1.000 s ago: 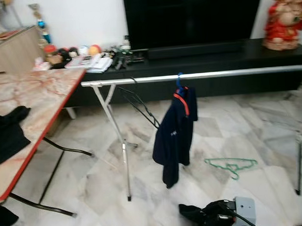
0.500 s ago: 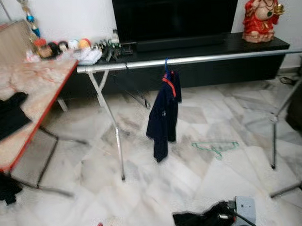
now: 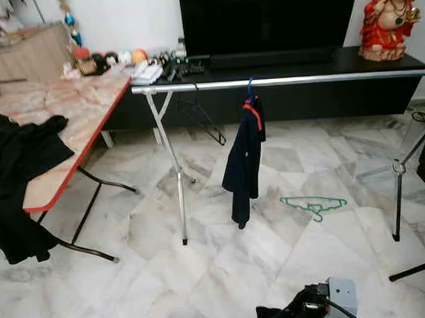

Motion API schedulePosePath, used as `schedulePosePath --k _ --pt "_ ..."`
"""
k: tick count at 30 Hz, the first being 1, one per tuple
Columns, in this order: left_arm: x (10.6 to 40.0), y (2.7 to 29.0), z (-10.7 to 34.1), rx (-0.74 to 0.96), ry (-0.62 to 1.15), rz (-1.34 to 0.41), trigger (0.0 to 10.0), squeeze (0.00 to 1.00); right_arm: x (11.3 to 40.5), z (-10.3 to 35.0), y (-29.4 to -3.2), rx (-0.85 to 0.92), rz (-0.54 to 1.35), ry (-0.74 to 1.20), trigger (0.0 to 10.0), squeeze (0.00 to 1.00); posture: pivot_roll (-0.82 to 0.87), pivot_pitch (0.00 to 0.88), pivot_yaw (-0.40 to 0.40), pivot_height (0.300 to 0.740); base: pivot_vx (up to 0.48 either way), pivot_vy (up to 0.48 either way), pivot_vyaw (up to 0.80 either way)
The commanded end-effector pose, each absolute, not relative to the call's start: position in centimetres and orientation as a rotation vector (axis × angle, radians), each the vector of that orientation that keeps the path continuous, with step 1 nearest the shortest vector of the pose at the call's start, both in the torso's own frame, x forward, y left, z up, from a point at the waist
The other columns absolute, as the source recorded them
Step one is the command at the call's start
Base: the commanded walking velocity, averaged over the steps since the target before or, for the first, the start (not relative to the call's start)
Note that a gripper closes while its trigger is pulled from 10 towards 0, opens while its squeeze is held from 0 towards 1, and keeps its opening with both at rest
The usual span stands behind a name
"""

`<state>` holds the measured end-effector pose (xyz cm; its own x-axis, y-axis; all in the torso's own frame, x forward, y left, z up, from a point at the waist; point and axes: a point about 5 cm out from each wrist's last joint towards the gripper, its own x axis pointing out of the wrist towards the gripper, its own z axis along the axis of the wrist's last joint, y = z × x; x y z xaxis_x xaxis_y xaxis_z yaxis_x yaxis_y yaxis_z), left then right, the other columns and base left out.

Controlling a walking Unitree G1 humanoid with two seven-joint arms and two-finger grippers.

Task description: Hang hanger

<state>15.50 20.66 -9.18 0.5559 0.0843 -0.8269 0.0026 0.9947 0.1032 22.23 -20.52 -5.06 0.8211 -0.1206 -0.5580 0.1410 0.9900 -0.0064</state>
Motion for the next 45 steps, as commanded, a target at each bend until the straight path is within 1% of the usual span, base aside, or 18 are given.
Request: schedulePosePath --k 1,2,4,5,6,9,11,13,16,18,20,22,24,29,35,38,42,45 --pt "15.9 20.9 -8.8 0.11 0.905 0.064 10.0 0.0 23.4 -4.1 -20.5 0.035 -0.131 0.527 10.0 0.0 0.01 0.054 0.02 0.74 0.0 0.0 0.0" --pt "16.2 20.8 -8.5 0.131 0.866 0.039 10.0 0.0 23.9 -3.7 -20.5 0.031 -0.125 0.507 10.0 0.0 0.02 0.054 0.019 0.74 0.0 0.0 0.0" --pt "16.3 20.7 -8.5 0.139 0.856 0.027 10.0 0.0 24.0 -3.6 -20.5 0.029 -0.122 0.5 10.0 0.0 0.02 0.054 0.019 0.74 0.0 0.0 0.0" --pt "19.8 21.1 -6.5 0.233 0.757 -0.102 10.0 0.0 25.3 -2.5 -20.5 -0.015 -0.083 0.445 10.0 0.0 0.02 0.054 0.015 0.74 0.0 0.0 0.0" --pt "21.6 21.0 -5.3 0.267 0.695 -0.159 10.0 0.0 25.9 -1.9 -20.5 -0.041 -0.058 0.416 10.0 0.0 0.02 0.054 0.015 0.74 0.0 0.0 0.0" --pt "24.5 20.4 -3.0 0.293 0.572 -0.256 10.0 0.0 27.1 -0.8 -20.4 -0.094 -0.004 0.361 10.0 0.0 0.02 0.051 0.014 0.74 0.0 0.0 0.0" --pt "25.8 19.9 -1.8 0.308 0.515 -0.317 10.0 0.0 27.8 0.0 -20.4 -0.129 0.035 0.327 10.0 0.0 0.02 0.049 0.014 0.74 0.0 0.0 0.0" --pt "27.1 18.9 -0.9 0.36 0.52 -0.446 10.0 0.0 29.0 1.3 -20.4 -0.182 0.088 0.286 10.0 0.0 0.01 0.045 0.011 0.74 0.0 0.0 0.0" --pt "27.8 17.8 -0.4 0.408 0.549 -0.596 10.0 0.0 29.9 2.2 -20.3 -0.216 0.115 0.265 10.0 0.0 0.01 0.037 0.011 0.74 0.0 0.0 0.0" --pt "27.8 16.6 -0.3 0.451 0.589 -0.757 10.0 0.0 30.5 2.7 -20.2 -0.23 0.122 0.267 10.0 0.0 0.0 0.032 0.013 0.74 0.0 0.0 0.0" --pt "27.6 15.7 -0.2 0.502 0.63 -0.91 10.0 0.0 30.8 2.4 -19.9 -0.301 0.15 0.339 10.0 0.0 0.0 0.029 0.014 0.74 0.0 0.0 0.0" --pt "27.5 15.6 -0.2 0.494 0.648 -0.928 10.0 0.0 30.8 2.3 -19.8 -0.328 0.16 0.355 10.0 0.0 0.0 0.027 0.015 0.74 0.0 0.0 0.0" --pt "27.1 15.0 -0.1 0.428 0.687 -1.011 10.0 0.0 30.9 2.1 -19.5 -0.337 0.17 0.377 10.0 0.0 0.0 0.022 0.011 0.74 0.0 0.0 0.0" --pt "26.7 12.9 0.9 0.229 0.667 -1.156 10.0 0.0 31.4 2.4 -18.8 -0.294 0.167 0.375 10.0 0.0 0.0 0.008 0.005 0.74 0.0 0.0 0.0" --pt "26.5 11.2 2.1 0.142 0.625 -1.243 10.0 0.0 31.5 2.3 -18.5 -0.207 0.131 0.397 10.0 0.0 0.01 0.0 -0.001 0.74 0.0 0.0 0.0" --pt "26.6 10.8 2.6 0.119 0.614 -1.251 10.0 0.0 31.5 2.2 -18.3 -0.206 0.139 0.406 10.0 0.0 0.01 0.0 0.0 0.74 0.0 0.0 0.0" --pt "26.7 10.6 2.7 0.134 0.603 -1.228 10.0 0.0 31.2 1.8 -18.1 -0.207 0.139 0.427 10.0 0.0 0.0 0.0 0.001 0.74 0.0 0.0 0.0" --pt "27.2 10.6 2.7 0.158 0.581 -1.164 10.0 0.0 31.0 1.6 -18.0 -0.194 0.141 0.438 10.0 0.0 0.0 0.0 0.001 0.74 0.0 0.0 0.0"
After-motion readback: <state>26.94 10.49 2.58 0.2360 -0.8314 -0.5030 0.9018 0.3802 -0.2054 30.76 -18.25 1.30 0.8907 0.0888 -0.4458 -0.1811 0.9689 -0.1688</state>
